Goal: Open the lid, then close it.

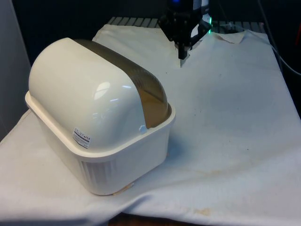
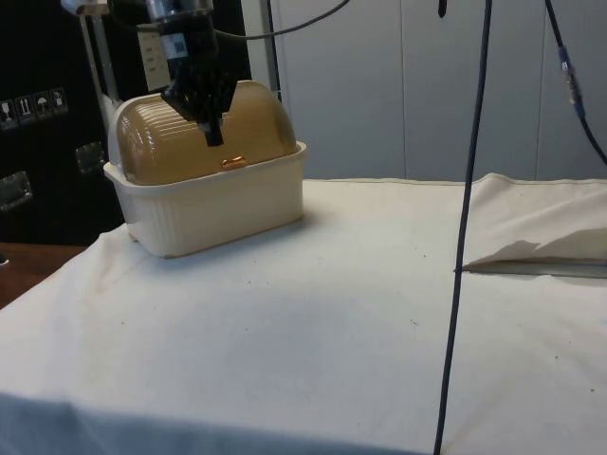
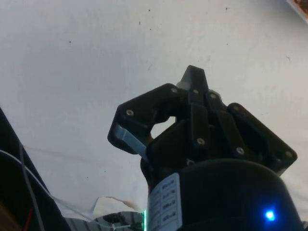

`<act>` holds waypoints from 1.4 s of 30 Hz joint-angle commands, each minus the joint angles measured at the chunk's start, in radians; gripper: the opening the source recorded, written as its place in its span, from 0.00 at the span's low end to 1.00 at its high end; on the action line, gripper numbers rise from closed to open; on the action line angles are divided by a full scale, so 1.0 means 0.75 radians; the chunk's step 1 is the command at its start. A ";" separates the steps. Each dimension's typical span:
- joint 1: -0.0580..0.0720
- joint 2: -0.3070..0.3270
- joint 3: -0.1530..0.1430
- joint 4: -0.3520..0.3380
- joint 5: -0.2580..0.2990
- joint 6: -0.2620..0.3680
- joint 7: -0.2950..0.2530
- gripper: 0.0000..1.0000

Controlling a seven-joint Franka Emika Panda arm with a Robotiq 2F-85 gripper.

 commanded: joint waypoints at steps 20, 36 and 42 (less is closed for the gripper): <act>-0.004 -0.001 0.005 0.000 0.008 0.001 -0.229 0.00; -0.004 0.003 0.007 -0.003 0.017 0.013 -0.412 0.00; -0.004 0.007 0.009 -0.005 0.024 0.024 -0.471 0.00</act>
